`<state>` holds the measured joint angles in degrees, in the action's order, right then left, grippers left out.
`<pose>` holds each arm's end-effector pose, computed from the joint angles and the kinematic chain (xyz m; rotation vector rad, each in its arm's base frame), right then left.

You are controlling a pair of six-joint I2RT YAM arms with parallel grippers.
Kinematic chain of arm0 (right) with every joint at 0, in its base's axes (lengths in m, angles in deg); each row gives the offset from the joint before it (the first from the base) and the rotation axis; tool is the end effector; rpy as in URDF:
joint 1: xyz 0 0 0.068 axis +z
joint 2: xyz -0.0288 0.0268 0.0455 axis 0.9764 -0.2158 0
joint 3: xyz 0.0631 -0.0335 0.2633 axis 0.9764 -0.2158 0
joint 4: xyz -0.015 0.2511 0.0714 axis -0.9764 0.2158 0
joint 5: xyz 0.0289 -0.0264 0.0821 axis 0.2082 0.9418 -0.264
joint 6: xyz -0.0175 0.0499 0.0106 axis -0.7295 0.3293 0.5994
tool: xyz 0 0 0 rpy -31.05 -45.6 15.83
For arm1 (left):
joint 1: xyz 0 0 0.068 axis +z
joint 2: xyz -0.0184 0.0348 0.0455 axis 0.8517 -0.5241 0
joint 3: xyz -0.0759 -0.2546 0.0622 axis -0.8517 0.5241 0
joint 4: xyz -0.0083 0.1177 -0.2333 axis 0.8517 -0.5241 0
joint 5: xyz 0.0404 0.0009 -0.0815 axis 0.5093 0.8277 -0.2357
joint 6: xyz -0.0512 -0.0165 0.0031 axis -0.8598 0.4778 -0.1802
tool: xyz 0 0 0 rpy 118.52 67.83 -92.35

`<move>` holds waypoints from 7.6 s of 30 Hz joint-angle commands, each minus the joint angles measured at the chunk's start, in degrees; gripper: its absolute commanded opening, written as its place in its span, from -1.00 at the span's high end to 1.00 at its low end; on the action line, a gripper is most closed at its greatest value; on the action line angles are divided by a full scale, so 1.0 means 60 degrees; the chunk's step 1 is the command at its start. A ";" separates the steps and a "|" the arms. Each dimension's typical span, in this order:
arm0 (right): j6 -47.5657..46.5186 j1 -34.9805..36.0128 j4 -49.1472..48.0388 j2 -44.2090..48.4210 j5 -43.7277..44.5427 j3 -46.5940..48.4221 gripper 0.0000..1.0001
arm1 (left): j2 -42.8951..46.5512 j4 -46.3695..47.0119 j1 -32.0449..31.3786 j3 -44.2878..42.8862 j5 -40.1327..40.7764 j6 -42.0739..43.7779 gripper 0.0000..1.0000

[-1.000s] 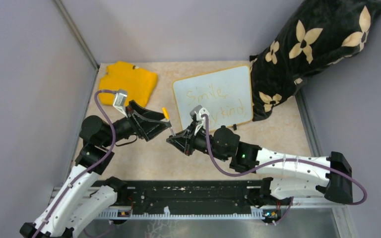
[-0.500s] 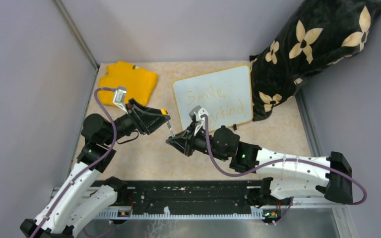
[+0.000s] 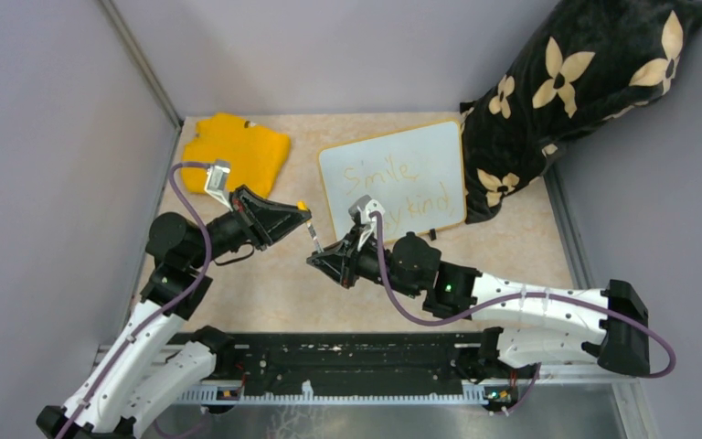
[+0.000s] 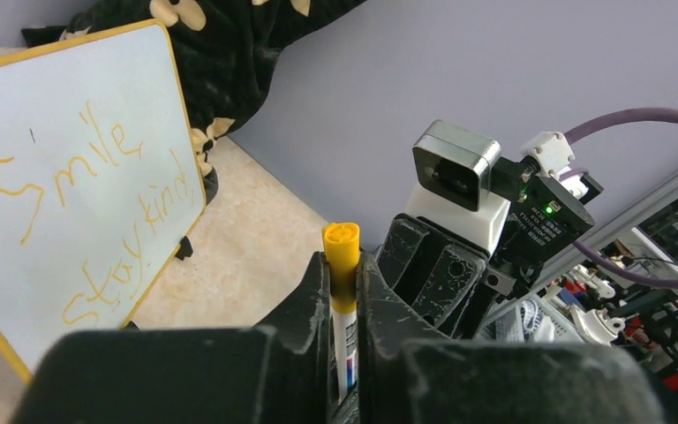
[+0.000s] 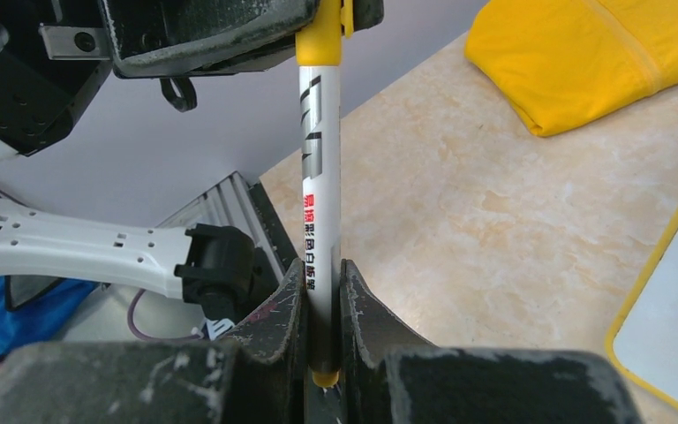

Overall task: Write a sentence on the whiteboard
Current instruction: Close the whiteboard marker at the center of the board, then place the whiteboard marker at the center of the board, then reset both arms

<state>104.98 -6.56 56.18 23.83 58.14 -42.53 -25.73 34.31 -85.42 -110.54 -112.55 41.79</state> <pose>0.0878 0.2421 0.3363 -0.6092 1.5909 1.1679 0.1308 -0.0887 0.3831 0.3538 1.4458 -1.3773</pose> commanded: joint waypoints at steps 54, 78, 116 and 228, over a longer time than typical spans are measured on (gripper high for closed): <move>-0.0010 -0.0156 -0.0542 0.0132 -0.0377 0.0244 1.00 | 0.0086 0.0937 -0.0050 0.1177 -0.1295 -0.0795 0.10; 0.1156 -0.0170 0.3799 0.0582 0.3179 0.0631 -0.97 | 0.0404 -0.3132 -0.0046 0.0582 0.1774 0.1676 1.00; -0.0326 -0.0258 0.5467 0.2076 0.7271 -0.0503 -0.97 | -0.7627 -0.6038 0.0657 -0.1747 0.4729 0.3350 1.00; -0.0386 -0.0717 0.5557 0.3011 0.7523 -0.0086 -0.97 | -0.4772 -0.3823 0.0776 -0.0650 0.3609 0.3486 -0.84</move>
<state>97.60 -8.61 94.65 40.92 107.87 -42.27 -57.62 6.84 -80.63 -115.92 -90.30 62.36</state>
